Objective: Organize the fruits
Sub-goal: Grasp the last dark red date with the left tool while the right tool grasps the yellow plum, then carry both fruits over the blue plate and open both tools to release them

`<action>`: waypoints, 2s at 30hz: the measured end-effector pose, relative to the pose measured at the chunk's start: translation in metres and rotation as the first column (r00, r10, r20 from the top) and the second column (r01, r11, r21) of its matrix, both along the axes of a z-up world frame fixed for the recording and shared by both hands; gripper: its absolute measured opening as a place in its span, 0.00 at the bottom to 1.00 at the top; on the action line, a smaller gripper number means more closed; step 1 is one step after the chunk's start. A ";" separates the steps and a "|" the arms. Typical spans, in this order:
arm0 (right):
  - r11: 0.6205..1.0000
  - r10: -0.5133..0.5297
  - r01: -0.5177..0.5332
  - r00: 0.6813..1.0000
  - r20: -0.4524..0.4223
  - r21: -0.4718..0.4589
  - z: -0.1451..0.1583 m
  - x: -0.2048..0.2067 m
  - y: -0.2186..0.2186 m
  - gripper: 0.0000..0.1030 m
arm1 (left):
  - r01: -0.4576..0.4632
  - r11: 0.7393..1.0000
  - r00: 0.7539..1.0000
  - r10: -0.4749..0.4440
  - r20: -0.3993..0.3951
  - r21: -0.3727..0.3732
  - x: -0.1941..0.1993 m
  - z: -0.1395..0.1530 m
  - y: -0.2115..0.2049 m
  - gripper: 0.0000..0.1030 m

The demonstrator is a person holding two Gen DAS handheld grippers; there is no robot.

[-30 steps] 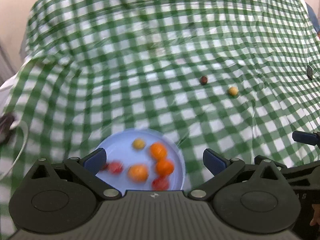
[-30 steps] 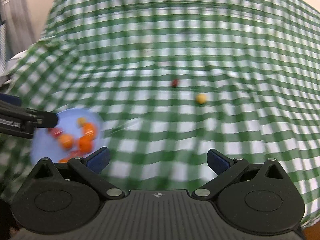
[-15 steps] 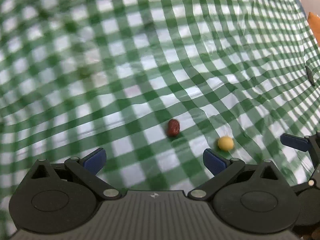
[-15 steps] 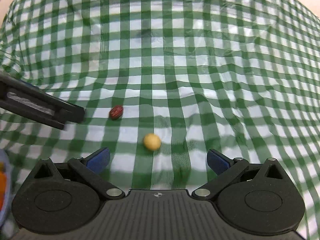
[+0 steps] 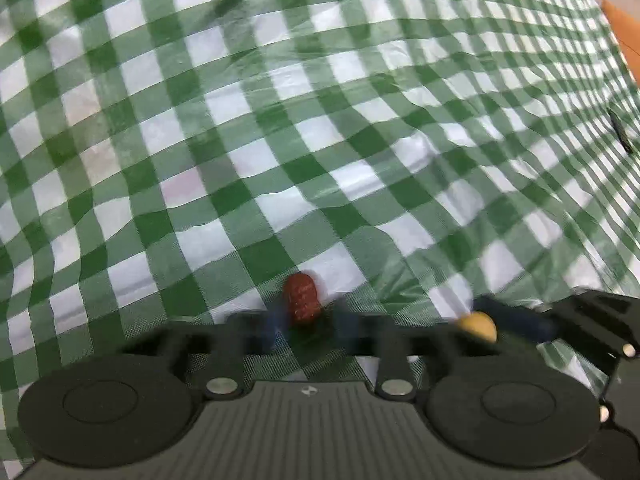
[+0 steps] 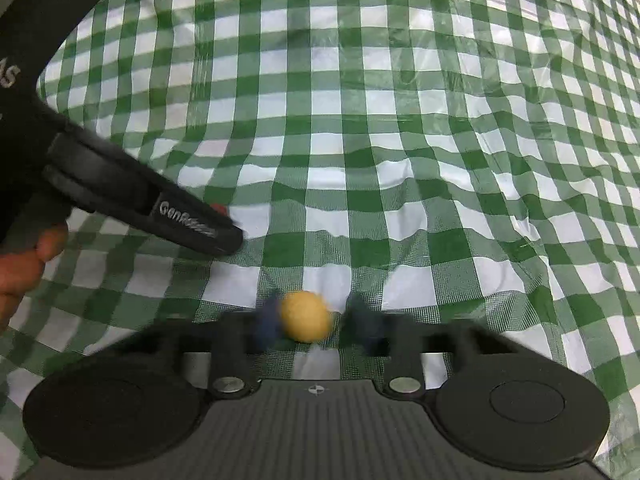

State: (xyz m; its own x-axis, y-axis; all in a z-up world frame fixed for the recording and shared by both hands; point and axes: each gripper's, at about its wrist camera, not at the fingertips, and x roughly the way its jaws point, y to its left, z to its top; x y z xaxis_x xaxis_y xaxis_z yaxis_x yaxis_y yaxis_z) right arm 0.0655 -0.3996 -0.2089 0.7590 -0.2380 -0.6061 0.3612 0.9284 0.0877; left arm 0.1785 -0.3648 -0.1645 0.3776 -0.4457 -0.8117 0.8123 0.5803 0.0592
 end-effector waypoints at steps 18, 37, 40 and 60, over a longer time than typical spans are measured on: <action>0.996 -0.079 0.082 0.994 0.080 -0.035 0.109 -0.108 0.026 0.27 | -0.212 0.977 0.971 0.210 0.116 0.005 -0.080 0.131 0.153 0.21; 0.927 0.370 -0.371 0.928 0.039 0.059 0.177 -0.228 0.264 0.27 | -0.442 0.896 0.896 0.441 0.049 0.034 -0.223 0.168 0.391 0.21; 0.908 0.417 -0.417 0.909 0.004 0.038 0.172 -0.232 0.285 0.27 | -0.456 0.889 0.890 0.455 0.039 0.029 -0.232 0.165 0.411 0.21; 0.886 0.463 -0.464 0.884 -0.062 0.003 0.166 -0.233 0.307 0.27 | -0.480 0.877 0.877 0.480 0.015 -0.008 -0.236 0.155 0.426 0.21</action>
